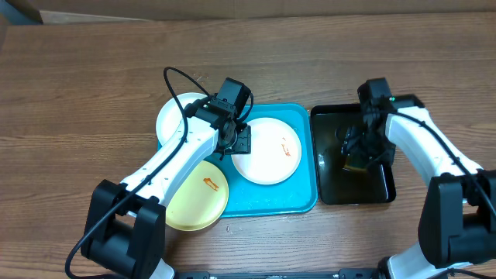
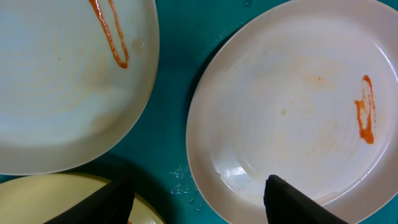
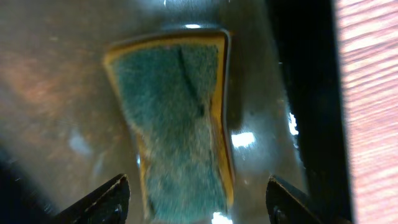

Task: Clean dirty plates on tray and stack at the side
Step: 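Reach the right gripper into the black tray and grasp the sponge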

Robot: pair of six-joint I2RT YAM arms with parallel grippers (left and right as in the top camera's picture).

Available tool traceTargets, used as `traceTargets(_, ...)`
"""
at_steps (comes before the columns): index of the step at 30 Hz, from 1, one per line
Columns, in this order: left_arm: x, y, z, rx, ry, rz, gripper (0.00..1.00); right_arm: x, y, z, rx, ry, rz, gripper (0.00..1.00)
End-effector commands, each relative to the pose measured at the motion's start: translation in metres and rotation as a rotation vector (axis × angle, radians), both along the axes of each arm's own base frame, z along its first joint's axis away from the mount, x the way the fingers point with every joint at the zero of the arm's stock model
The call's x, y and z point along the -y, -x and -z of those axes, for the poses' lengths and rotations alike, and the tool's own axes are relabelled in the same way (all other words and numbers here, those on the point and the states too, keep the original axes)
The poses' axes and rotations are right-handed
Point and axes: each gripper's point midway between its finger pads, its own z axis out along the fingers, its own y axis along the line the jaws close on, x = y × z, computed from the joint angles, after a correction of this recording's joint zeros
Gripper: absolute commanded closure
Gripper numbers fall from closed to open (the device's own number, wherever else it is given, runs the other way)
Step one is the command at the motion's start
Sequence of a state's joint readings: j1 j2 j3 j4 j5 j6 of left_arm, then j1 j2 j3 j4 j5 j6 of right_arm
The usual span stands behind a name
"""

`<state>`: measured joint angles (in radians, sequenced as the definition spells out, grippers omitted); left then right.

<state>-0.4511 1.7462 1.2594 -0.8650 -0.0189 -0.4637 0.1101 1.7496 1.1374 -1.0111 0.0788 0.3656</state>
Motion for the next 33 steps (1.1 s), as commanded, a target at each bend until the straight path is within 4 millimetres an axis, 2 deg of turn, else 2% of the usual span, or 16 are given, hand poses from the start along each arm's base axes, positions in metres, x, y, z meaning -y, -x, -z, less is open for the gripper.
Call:
traceTargets(1, 0.003, 0.002, 0.001, -0.003, 0.007, 0.013, 0.32, 0.003, 0.008, 0.017, -0.004, 0.005, 0.014, 0.3)
traceTargets(6, 0.003, 0.001, 0.001, -0.003, 0.007, 0.013, 0.3, 0.002, 0.017, 0.033, -0.007, -0.008, 0.013, 0.33)
traceTargets(7, 0.003, 0.001, 0.001, -0.003, 0.007, 0.013, 0.29, 0.0, 0.018, 0.035, -0.011, -0.021, 0.013, 0.38)
traceTargets(8, 0.003, 0.001, 0.001, -0.003, 0.007, 0.013, 0.28, -0.004, 0.02, 0.035, -0.017, -0.04, 0.007, 0.49)
traceTargets(10, 0.003, 0.001, 0.001, -0.003, 0.007, 0.013, 0.28, -0.01, 0.023, 0.035, -0.034, -0.079, 0.003, 0.83)
traceTargets(12, 0.003, 0.001, 0.001, -0.003, 0.007, 0.013, 0.28, -0.016, 0.027, 0.034, -0.052, -0.11, 0.004, 0.95)
traceTargets(13, 0.003, 0.002, 0.001, -0.003, 0.007, 0.013, 0.27, -0.018, 0.03, 0.033, -0.065, -0.123, 0.006, 0.96)
traceTargets(15, 0.003, 0.002, 0.001, -0.003, 0.007, 0.013, 0.27, -0.022, 0.037, 0.032, -0.095, -0.147, 0.009, 0.96)
traceTargets(16, 0.003, 0.002, 0.001, -0.004, 0.007, 0.013, 0.27, -0.023, 0.04, 0.031, -0.108, -0.153, 0.01, 0.9)
traceTargets(18, 0.003, 0.002, 0.001, -0.003, 0.007, 0.013, 0.26, -0.022, 0.044, 0.026, -0.133, -0.148, 0.011, 0.48)
traceTargets(19, 0.003, 0.002, 0.001, -0.004, 0.007, 0.013, 0.25, -0.021, 0.044, 0.022, -0.143, -0.145, 0.01, 0.39)
traceTargets(21, 0.003, 0.002, 0.001, -0.004, 0.007, 0.013, 0.25, -0.021, 0.042, 0.015, -0.148, -0.146, -0.02, 0.34)
traceTargets(25, 0.003, 0.002, 0.001, -0.004, 0.007, 0.013, 0.24, -0.023, 0.024, 0.005, -0.093, -0.154, -0.087, 0.33)
traceTargets(29, 0.003, 0.002, 0.001, -0.004, 0.01, 0.009, 0.25, -0.024, 0.012, 0.007, -0.045, -0.155, -0.096, 0.33)
traceTargets(33, 0.003, 0.002, 0.001, -0.005, 0.009, 0.009, 0.24, -0.013, 0.009, 0.014, -0.025, -0.093, -0.097, 0.33)
